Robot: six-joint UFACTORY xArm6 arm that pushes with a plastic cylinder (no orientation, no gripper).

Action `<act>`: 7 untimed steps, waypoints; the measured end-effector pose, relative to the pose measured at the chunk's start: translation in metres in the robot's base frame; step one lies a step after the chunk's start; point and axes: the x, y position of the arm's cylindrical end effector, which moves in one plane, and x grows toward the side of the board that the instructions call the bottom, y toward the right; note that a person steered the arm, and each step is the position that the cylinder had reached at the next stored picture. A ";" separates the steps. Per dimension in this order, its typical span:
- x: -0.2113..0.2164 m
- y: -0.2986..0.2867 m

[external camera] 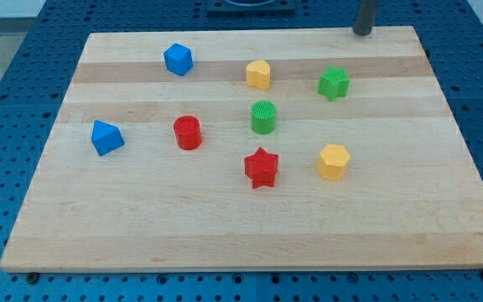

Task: Nudge red circle down a bit

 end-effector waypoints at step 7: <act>0.107 -0.233</act>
